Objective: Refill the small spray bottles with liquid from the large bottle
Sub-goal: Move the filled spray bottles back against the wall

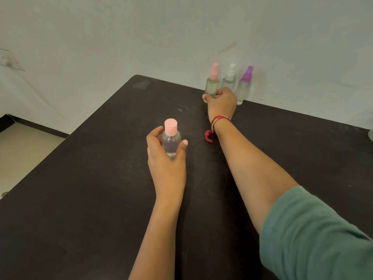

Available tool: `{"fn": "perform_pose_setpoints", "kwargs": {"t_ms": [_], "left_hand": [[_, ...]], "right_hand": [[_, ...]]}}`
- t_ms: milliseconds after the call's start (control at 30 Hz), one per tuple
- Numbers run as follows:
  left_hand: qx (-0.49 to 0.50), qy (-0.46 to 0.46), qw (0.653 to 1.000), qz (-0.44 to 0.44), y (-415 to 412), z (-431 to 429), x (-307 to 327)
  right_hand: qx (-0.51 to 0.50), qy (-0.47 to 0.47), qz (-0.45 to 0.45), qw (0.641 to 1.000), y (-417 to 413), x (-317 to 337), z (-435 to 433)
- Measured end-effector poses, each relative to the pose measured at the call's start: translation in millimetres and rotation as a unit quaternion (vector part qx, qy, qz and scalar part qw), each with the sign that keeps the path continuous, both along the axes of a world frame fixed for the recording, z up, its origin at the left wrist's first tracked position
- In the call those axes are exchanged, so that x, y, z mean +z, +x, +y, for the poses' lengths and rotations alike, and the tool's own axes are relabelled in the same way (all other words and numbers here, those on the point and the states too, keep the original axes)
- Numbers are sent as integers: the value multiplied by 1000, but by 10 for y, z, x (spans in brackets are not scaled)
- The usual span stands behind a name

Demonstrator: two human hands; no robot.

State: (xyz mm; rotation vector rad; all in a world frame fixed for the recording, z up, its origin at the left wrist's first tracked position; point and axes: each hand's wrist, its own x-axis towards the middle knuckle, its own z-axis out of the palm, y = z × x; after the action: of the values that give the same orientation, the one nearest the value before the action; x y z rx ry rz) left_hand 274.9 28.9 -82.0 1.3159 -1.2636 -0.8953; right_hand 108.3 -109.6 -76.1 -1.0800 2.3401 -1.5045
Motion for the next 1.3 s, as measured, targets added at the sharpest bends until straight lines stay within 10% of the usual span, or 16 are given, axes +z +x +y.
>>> {"fn": "perform_pose_setpoints", "kwargs": {"t_ms": [967,1300], "left_hand": [[-1,4,1000,4,8,-7,-4],[5,14,1000,-8,1,-11,14]], "right_hand": [[-42,25,-42,998,-56,-1,-105],[109,-35,-110,987,249,-92,814]]}}
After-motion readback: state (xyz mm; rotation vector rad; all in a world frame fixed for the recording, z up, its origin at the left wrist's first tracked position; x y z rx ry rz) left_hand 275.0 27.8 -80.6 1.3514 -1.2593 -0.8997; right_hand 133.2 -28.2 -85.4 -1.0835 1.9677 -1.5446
